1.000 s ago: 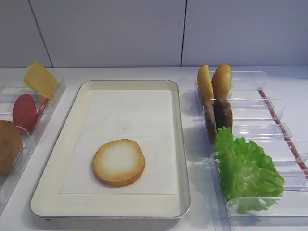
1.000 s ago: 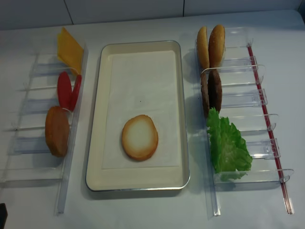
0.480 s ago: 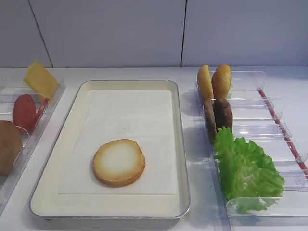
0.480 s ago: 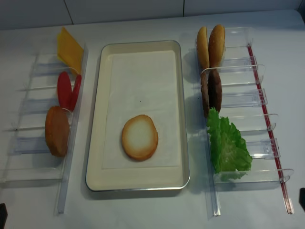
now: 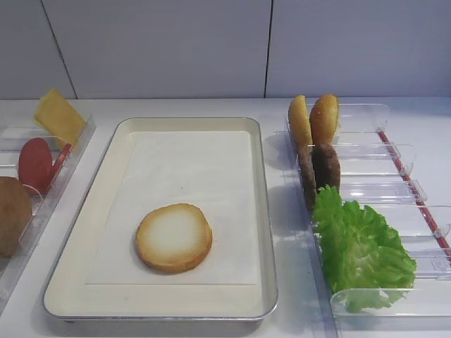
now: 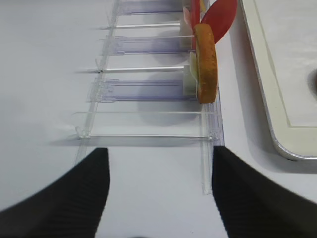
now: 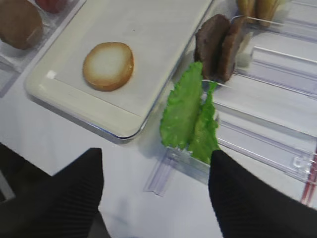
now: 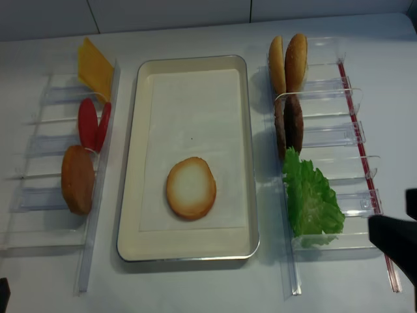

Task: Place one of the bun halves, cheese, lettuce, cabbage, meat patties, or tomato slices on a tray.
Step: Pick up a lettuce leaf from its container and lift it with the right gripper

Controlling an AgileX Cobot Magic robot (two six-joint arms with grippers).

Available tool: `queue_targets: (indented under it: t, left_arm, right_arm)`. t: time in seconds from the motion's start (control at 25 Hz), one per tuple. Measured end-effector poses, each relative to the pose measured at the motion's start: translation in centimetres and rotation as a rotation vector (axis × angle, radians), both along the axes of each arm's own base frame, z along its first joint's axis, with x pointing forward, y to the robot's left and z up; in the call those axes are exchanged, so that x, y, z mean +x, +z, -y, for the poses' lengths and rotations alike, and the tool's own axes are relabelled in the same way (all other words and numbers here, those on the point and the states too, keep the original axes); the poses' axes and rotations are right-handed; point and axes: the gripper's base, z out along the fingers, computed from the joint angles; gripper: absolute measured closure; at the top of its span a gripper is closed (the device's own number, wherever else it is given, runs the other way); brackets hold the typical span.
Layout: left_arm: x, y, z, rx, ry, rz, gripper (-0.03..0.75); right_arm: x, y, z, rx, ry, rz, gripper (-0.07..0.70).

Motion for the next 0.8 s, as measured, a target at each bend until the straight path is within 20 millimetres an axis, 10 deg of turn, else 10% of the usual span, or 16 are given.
queue_targets:
  t: [0.8]
  left_arm:
    - [0.0, 0.0, 0.0, 0.0, 0.0, 0.0, 0.278]
  right_arm:
    - [10.0, -0.3, -5.3, -0.117, 0.172, -0.265, 0.201]
